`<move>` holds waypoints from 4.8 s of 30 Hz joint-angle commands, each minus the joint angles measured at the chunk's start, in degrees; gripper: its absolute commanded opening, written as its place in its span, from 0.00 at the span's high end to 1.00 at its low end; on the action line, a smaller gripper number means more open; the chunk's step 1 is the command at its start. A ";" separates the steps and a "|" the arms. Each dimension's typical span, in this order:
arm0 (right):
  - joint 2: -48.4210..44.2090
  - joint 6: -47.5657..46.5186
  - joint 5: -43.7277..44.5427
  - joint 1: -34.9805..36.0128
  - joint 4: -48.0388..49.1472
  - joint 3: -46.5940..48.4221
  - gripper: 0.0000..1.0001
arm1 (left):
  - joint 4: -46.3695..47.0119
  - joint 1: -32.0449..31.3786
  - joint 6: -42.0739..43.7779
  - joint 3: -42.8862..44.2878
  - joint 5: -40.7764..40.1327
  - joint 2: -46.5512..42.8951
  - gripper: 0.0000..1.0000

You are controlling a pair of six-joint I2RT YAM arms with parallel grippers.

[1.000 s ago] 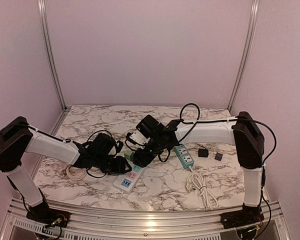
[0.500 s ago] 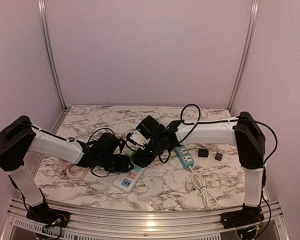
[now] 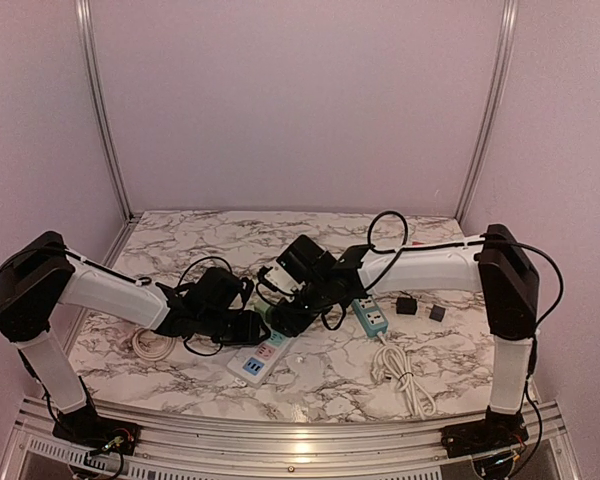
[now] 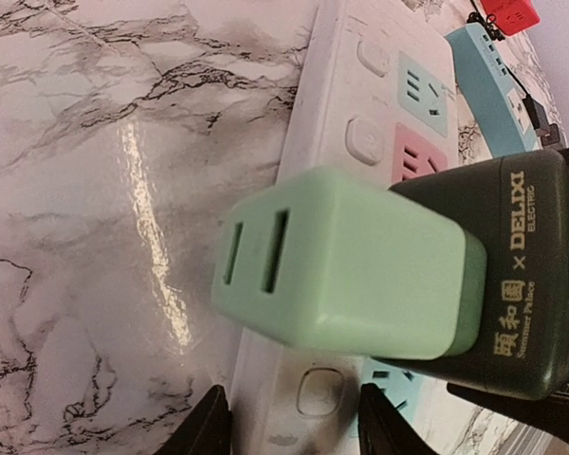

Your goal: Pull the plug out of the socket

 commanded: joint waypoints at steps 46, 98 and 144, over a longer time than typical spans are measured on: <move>-30.49 -0.26 -29.52 -10.97 12.14 -18.95 0.73 | -10.81 11.62 20.90 9.57 28.42 -19.20 0.42; -37.26 3.22 -46.45 -11.00 11.54 -22.05 0.74 | -11.54 11.68 27.44 17.84 54.41 -16.18 0.26; -31.78 5.32 -54.84 -11.05 17.88 -21.66 0.74 | -12.45 5.85 29.09 19.87 60.09 -10.85 0.72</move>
